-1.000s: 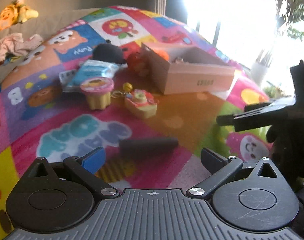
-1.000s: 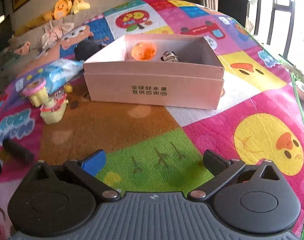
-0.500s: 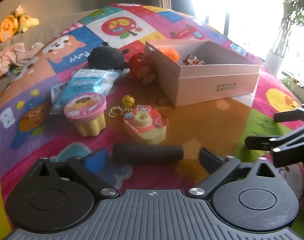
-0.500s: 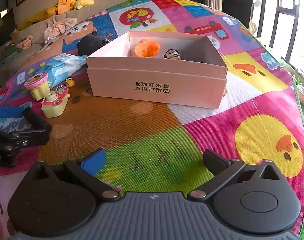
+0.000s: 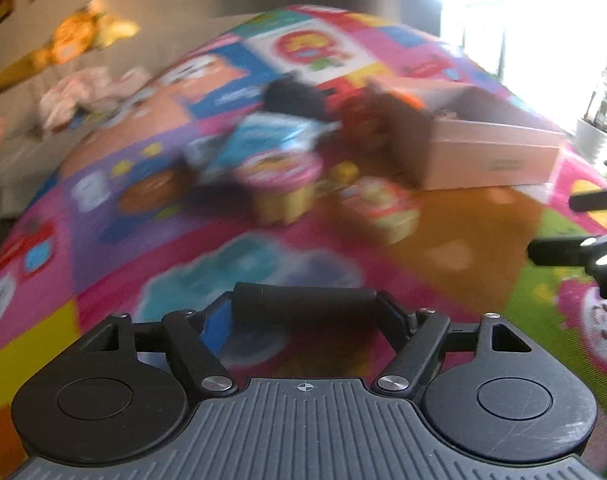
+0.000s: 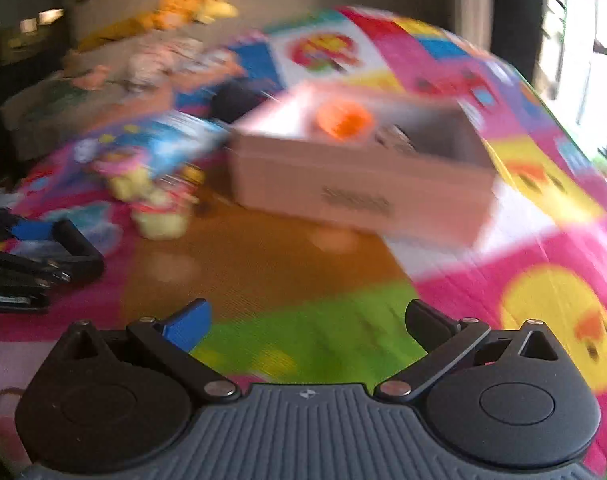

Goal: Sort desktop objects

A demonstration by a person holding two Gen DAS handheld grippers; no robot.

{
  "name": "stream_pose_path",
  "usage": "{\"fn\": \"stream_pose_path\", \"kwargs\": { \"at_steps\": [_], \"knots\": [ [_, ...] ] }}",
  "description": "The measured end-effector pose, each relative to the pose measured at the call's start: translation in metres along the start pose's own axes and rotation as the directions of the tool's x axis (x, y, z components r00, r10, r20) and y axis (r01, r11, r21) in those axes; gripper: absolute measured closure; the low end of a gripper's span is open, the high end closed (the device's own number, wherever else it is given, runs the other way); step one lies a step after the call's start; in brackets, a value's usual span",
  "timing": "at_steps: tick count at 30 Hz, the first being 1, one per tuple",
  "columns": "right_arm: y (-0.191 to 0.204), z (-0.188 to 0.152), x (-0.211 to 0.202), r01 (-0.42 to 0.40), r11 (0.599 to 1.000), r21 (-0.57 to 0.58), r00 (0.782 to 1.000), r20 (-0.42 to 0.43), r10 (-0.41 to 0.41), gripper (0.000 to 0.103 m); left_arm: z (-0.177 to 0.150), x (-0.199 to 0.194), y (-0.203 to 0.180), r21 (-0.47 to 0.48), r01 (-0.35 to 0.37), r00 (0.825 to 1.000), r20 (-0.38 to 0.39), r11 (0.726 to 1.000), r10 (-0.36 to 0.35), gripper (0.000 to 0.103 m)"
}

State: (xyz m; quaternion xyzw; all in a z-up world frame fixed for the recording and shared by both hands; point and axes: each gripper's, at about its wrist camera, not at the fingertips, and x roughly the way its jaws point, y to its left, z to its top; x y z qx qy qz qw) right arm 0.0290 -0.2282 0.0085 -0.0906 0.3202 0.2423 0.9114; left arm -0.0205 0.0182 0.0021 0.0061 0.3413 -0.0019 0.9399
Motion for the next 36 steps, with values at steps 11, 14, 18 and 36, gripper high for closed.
{"fn": "stream_pose_path", "kwargs": {
  "at_steps": [11,14,18,36],
  "knots": [
    [0.073,0.058,0.076,-0.148,0.986,-0.083,0.988,-0.056,0.143,0.042,-0.004,-0.006,0.016,-0.053,0.024,1.0,0.02,0.998,-0.023,0.021],
    [0.069,0.055,0.075,-0.148,0.986,-0.082,0.986,-0.084,0.141,0.062,-0.005,-0.006,0.018,-0.071,0.037,0.999,0.026,0.997,-0.035,0.021],
    [0.055,0.037,0.035,-0.195,0.973,-0.122,0.979,-0.084,0.186,0.062,-0.004,-0.006,0.019,-0.074,0.043,0.999,0.027,0.996,-0.041,0.02],
    [-0.036,-0.018,-0.053,0.077,0.997,-0.025,0.997,-0.024,-0.078,0.021,-0.003,-0.005,-0.001,0.0,0.097,0.995,0.013,0.995,-0.097,0.017]
  ]
}}
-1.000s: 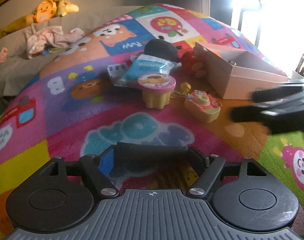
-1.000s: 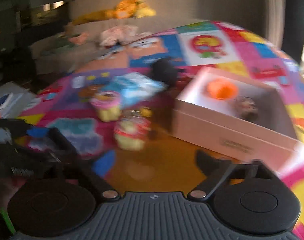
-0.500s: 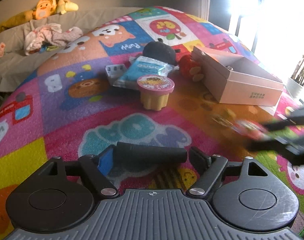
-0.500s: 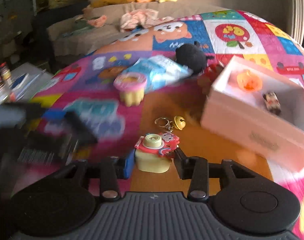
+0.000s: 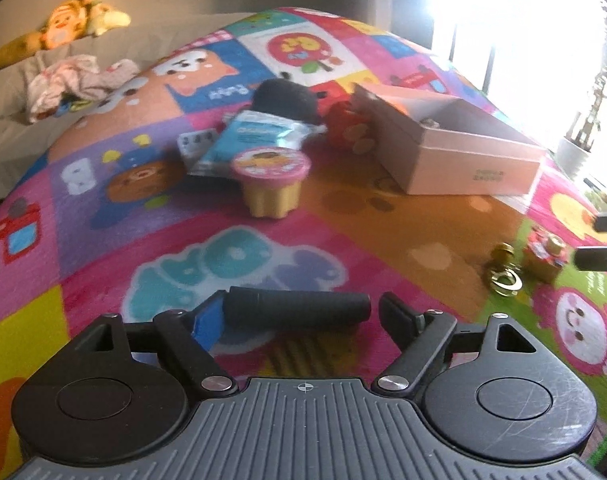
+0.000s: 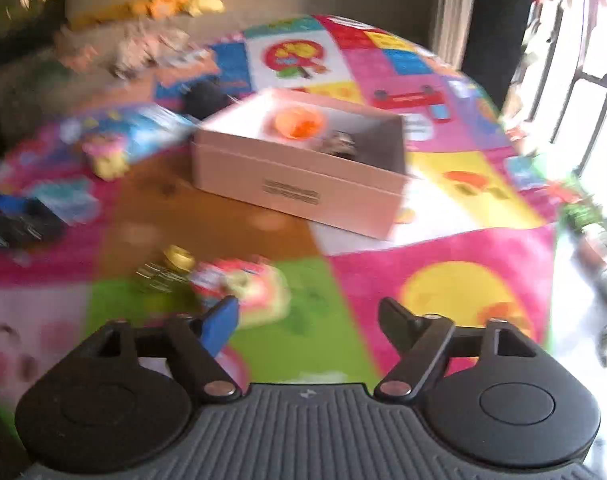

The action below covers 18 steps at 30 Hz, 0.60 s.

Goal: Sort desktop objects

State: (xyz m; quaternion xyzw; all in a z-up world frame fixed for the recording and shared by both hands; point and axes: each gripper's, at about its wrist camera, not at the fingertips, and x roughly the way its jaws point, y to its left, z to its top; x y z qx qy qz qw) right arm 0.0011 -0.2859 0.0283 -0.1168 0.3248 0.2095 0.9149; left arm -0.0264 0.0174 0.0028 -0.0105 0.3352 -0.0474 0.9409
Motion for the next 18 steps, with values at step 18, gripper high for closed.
{"fn": "stream_pose_path", "kwargs": {
  "at_steps": [18],
  "knots": [
    [0.023,0.005,0.027,-0.13,0.991,-0.034,0.99,-0.065,0.128,0.039,0.003,-0.002,-0.021,0.047,0.006,1.0,-0.019,0.999,-0.005,0.023]
  ]
}}
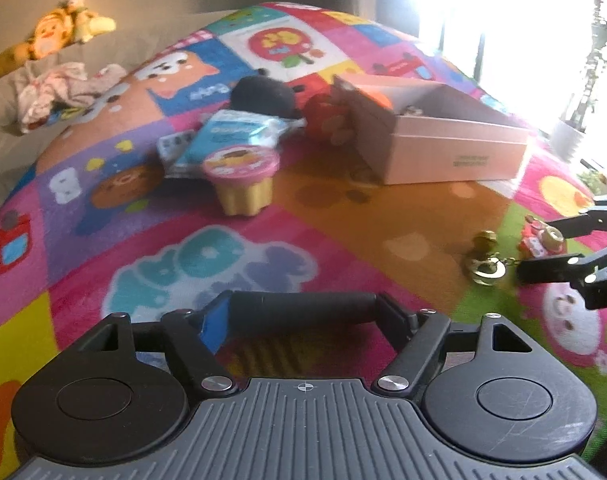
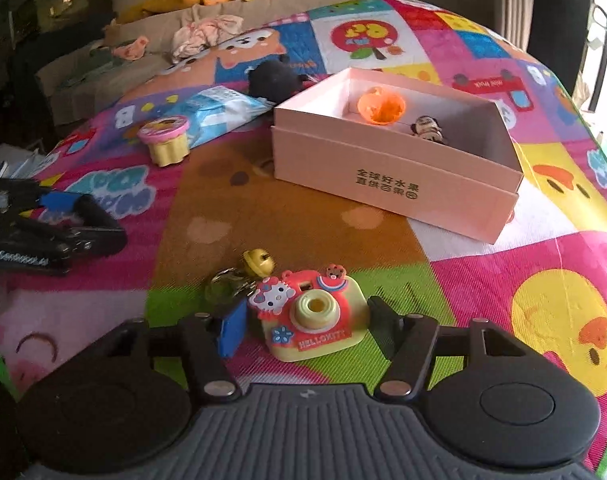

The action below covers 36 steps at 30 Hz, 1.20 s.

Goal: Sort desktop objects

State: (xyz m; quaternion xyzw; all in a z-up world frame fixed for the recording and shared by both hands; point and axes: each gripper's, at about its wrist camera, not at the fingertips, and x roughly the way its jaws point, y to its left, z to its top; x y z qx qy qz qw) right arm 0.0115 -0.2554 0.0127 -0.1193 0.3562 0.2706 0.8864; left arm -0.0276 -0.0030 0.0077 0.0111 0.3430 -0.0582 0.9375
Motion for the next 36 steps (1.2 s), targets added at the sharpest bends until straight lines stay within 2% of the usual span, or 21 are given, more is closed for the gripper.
{"fn": "stream_pose_path", "kwargs": {
  "at_steps": [2,4,6,9,11,13,15,17,18,19,21,23,24,25,30,34,36],
  "knots": [
    [0.002,0.002,-0.016,-0.001,1.0,-0.019,0.999,0.032,0.002,0.04,0.009,-0.008,-0.01,0.03,0.039,0.999,0.032,0.999,-0.04,0.023],
    [0.0,0.015,-0.042,0.032,0.998,-0.045,0.993,0.117,-0.027,0.04,0.027,-0.015,-0.019,0.053,0.077,0.993,0.086,0.996,-0.082,0.023],
    [-0.011,0.038,-0.076,0.08,0.996,-0.034,0.969,0.237,-0.069,0.04,0.055,-0.023,-0.032,0.102,0.098,0.979,0.171,0.99,-0.114,0.023],
    [-0.034,0.07,-0.114,0.116,0.993,0.03,0.925,0.36,-0.119,0.04,0.096,-0.026,-0.057,0.193,0.102,0.947,0.282,0.976,-0.154,0.023],
    [-0.051,0.086,-0.126,0.138,0.988,0.065,0.898,0.413,-0.152,0.04,0.117,-0.016,-0.073,0.241,0.102,0.93,0.321,0.965,-0.179,0.022],
    [-0.066,0.1,-0.121,0.164,0.982,0.097,0.886,0.423,-0.19,0.039,0.134,0.003,-0.089,0.277,0.098,0.928,0.322,0.956,-0.188,0.022],
    [-0.08,0.112,-0.106,0.159,0.979,0.131,0.894,0.402,-0.199,0.039,0.15,0.027,-0.101,0.286,0.107,0.93,0.31,0.952,-0.197,0.022],
    [-0.096,0.125,-0.081,0.128,0.976,0.178,0.914,0.36,-0.186,0.039,0.162,0.051,-0.11,0.287,0.107,0.933,0.303,0.952,-0.196,0.022],
    [-0.103,0.131,-0.067,0.114,0.972,0.204,0.924,0.338,-0.179,0.039,0.167,0.063,-0.113,0.285,0.102,0.937,0.295,0.953,-0.188,0.02],
    [-0.11,0.135,-0.052,0.097,0.969,0.225,0.932,0.322,-0.168,0.039,0.169,0.072,-0.116,0.286,0.101,0.944,0.274,0.953,-0.183,0.014],
    [-0.12,0.138,-0.027,0.081,0.962,0.259,0.949,0.274,-0.154,0.039,0.162,0.08,-0.113,0.278,0.106,0.955,0.238,0.955,-0.175,0.009],
    [-0.123,0.129,-0.014,0.072,0.952,0.297,0.955,0.254,-0.151,0.038,0.145,0.073,-0.101,0.267,0.132,0.955,0.225,0.955,-0.195,0.006],
    [-0.123,0.129,-0.014,0.072,0.952,0.297,0.955,0.254,-0.151,0.037,0.135,0.068,-0.094,0.26,0.13,0.957,0.219,0.957,-0.19,0.006],
    [-0.121,0.115,-0.01,0.058,0.955,0.292,0.957,0.257,-0.137,0.035,0.124,0.061,-0.086,0.248,0.12,0.961,0.215,0.961,-0.175,0.006],
    [-0.092,0.087,-0.01,0.119,0.967,0.224,0.953,0.248,-0.174,0.028,0.073,0.033,-0.04,0.169,0.021,0.974,0.219,0.985,-0.058,0.003],
    [-0.049,0.079,-0.004,0.096,0.99,0.101,0.963,0.241,-0.118,0.021,0.047,0.019,0.005,0.034,-0.115,0.977,0.186,0.993,0.107,0.003],
    [-0.025,0.082,0.005,0.069,0.997,0.036,0.968,0.238,-0.075,0.019,0.038,0.014,0.033,-0.071,-0.19,0.969,0.147,0.979,0.198,0.003]
  ]
}}
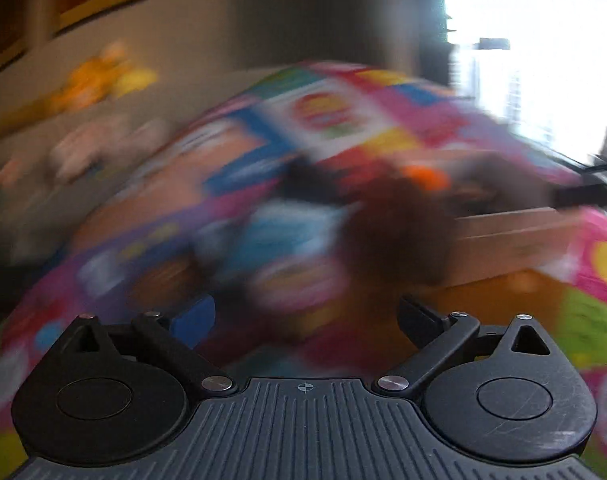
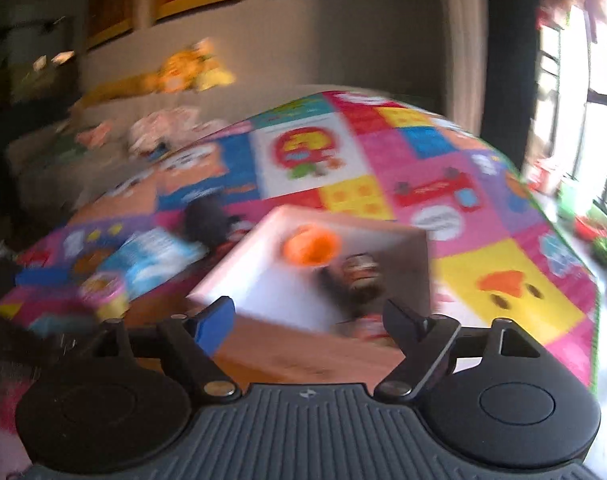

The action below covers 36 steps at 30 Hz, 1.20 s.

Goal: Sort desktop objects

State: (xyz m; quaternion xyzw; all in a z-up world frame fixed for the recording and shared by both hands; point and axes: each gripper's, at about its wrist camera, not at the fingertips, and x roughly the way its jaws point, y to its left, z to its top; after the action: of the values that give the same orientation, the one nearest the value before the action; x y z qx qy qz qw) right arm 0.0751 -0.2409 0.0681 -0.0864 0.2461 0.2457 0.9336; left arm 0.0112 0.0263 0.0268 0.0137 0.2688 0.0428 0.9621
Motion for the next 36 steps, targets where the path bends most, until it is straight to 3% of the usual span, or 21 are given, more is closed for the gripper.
{"fn": "stream_pose_path", "kwargs": {
  "at_steps": [2,5,8,11,15,17,22,28,36],
  "knots": [
    [0.026,0.001,0.011,-0.059,0.997,-0.047,0.998,-0.007,0.059,0.019,-0.006,-0.001,0.029,-0.088,-0.069,0.998,-0.02,0.994,0.067,0.002],
    [0.065,0.005,0.034,-0.147,0.985,-0.085,0.989,-0.032,0.145,0.019,-0.018,-0.006,0.059,-0.183,-0.111,0.994,-0.042,0.977,0.105,0.002],
    [0.101,0.012,0.058,-0.232,0.968,-0.096,0.972,-0.069,0.226,0.019,-0.026,-0.004,0.072,-0.221,-0.104,0.993,-0.074,0.97,0.09,0.002],
    [0.125,0.021,0.087,-0.266,0.96,-0.088,0.962,-0.095,0.257,0.019,-0.027,-0.007,0.074,-0.231,-0.074,0.996,-0.057,0.97,0.063,0.002],
    [0.143,0.029,0.12,-0.289,0.955,-0.06,0.949,-0.148,0.278,0.03,-0.029,-0.008,0.073,-0.227,-0.049,0.997,-0.065,0.973,0.035,0.001],
    [0.148,0.031,0.127,-0.297,0.953,-0.069,0.943,-0.178,0.281,0.047,-0.03,-0.006,0.073,-0.239,-0.041,0.998,-0.065,0.97,0.026,0.002],
    [0.132,0.027,0.094,-0.283,0.956,-0.075,0.952,-0.144,0.27,0.047,-0.03,-0.001,0.074,-0.263,-0.03,0.997,-0.076,0.964,0.01,0.002],
    [0.079,0.003,0.035,-0.248,0.969,-0.014,0.956,-0.167,0.242,0.047,-0.029,0.0,0.071,-0.244,-0.034,0.997,-0.078,0.969,0.015,0.002],
    [0.011,-0.046,-0.003,-0.13,0.975,0.179,0.965,-0.204,0.166,0.047,-0.022,0.003,0.049,-0.119,0.011,0.998,-0.067,0.993,-0.019,0.001]
  ]
}}
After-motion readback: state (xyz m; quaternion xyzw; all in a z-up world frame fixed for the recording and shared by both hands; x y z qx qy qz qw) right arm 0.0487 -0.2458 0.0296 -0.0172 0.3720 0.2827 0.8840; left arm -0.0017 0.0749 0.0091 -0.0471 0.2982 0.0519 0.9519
